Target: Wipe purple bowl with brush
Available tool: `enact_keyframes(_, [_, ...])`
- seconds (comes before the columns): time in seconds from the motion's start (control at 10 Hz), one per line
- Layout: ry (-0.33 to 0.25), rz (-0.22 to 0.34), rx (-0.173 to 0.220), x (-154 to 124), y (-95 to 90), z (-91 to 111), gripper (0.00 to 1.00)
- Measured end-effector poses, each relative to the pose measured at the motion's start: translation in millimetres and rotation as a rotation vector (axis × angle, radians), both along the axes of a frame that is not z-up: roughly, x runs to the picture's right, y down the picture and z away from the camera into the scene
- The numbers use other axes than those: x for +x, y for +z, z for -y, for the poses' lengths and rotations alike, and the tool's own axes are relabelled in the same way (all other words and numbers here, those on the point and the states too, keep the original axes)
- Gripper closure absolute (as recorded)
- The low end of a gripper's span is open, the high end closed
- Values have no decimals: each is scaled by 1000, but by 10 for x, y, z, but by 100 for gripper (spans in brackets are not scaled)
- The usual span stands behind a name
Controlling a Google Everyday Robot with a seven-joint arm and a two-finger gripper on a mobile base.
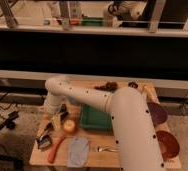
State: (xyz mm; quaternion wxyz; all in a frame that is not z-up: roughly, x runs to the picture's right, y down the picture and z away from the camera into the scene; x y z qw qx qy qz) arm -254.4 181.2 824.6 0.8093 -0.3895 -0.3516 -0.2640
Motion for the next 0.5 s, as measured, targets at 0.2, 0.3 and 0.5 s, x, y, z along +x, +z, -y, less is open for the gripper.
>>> enact_keyframes(0.2, [16, -11, -11, 70, 143, -13, 0])
enact_keyframes(0.3, [21, -13, -18, 82, 232, -37, 0])
enact_keyframes(0.5, [31, -13, -25, 103, 314, -50, 0])
